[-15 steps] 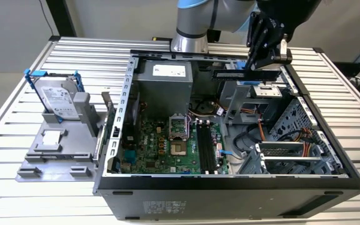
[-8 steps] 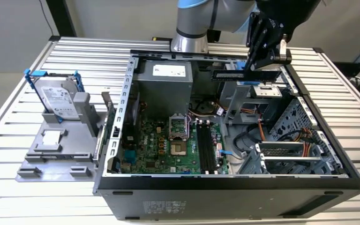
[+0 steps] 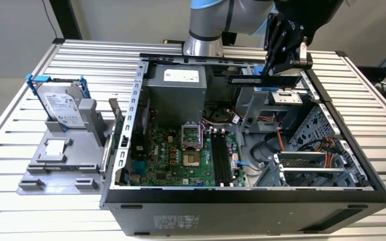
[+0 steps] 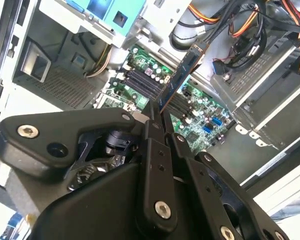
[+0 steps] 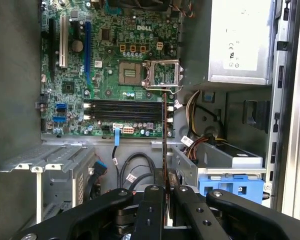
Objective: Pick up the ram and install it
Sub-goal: 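Insert the ram into the slot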
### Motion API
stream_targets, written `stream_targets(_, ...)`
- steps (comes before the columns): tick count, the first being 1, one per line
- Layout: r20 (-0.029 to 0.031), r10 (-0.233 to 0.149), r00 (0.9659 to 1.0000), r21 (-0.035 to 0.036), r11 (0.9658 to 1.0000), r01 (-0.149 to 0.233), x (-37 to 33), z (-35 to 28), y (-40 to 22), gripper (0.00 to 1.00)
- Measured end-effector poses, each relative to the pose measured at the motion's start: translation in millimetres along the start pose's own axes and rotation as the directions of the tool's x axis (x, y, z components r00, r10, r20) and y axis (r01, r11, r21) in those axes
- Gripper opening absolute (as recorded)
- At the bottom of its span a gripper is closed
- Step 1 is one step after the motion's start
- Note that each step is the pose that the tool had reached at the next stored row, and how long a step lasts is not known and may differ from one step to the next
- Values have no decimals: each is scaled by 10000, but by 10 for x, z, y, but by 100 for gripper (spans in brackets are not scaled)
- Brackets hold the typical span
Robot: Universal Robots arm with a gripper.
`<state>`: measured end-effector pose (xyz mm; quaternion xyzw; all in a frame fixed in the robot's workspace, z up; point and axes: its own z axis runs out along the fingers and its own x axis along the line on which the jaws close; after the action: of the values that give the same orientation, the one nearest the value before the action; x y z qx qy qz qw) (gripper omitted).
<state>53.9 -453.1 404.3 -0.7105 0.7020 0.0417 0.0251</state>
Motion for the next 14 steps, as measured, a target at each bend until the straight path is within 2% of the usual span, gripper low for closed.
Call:
stream_targets(3, 11, 396, 9992, 38, 9992, -396, 0, 1, 0, 0)
stream_targets(6, 23, 848, 9964, 81, 9964, -848, 0, 0, 0, 0)
stream_targets(10, 43, 1411, 9900, 132, 9899, -1411, 0, 1, 0, 0)
stream_targets(14, 63, 1910, 9816, 178, 9814, -1911, 0, 1, 0, 0)
